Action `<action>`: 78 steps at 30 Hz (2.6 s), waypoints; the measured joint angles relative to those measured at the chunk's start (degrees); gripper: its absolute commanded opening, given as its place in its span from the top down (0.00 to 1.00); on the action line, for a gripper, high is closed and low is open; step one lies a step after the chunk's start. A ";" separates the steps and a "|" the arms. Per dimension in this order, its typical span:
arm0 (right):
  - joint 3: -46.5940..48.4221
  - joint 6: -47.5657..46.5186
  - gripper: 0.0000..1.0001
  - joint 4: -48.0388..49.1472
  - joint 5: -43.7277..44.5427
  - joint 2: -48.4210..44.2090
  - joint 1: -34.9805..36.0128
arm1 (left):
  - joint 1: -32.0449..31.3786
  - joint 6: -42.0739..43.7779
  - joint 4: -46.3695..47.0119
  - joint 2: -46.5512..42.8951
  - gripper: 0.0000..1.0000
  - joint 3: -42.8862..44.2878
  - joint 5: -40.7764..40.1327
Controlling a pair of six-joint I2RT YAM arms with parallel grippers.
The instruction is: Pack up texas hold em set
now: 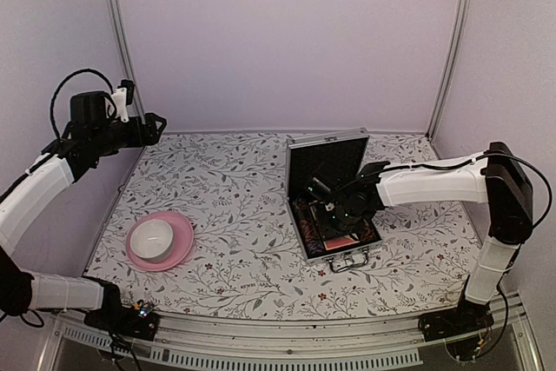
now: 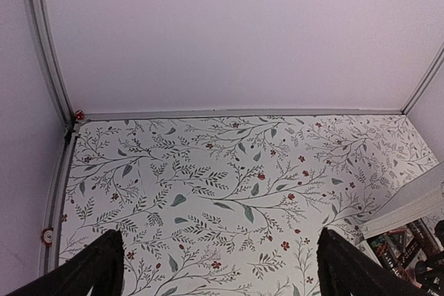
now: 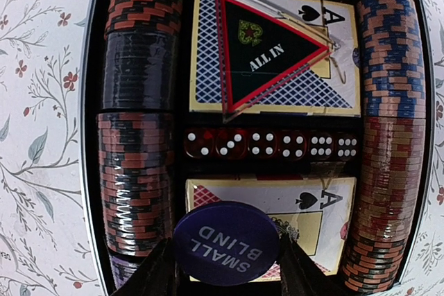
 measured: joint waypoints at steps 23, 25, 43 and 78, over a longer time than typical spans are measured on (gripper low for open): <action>-3.45 -1.55 0.31 0.46 -1.55 -1.68 -0.70 | 0.00 0.00 0.11 0.17 0.03 -0.02 -0.11; -3.45 -1.99 0.29 0.17 -1.60 -3.82 -0.68 | 0.00 0.00 0.09 0.11 0.03 -0.02 -0.24; 16.59 -1.97 0.20 -0.63 0.00 6.54 18.27 | -0.02 0.68 0.68 -1.90 0.03 -0.74 -3.69; 30.80 -7.06 0.30 -1.73 -3.08 27.34 24.41 | -0.02 1.09 0.68 -1.36 0.03 -0.76 -4.17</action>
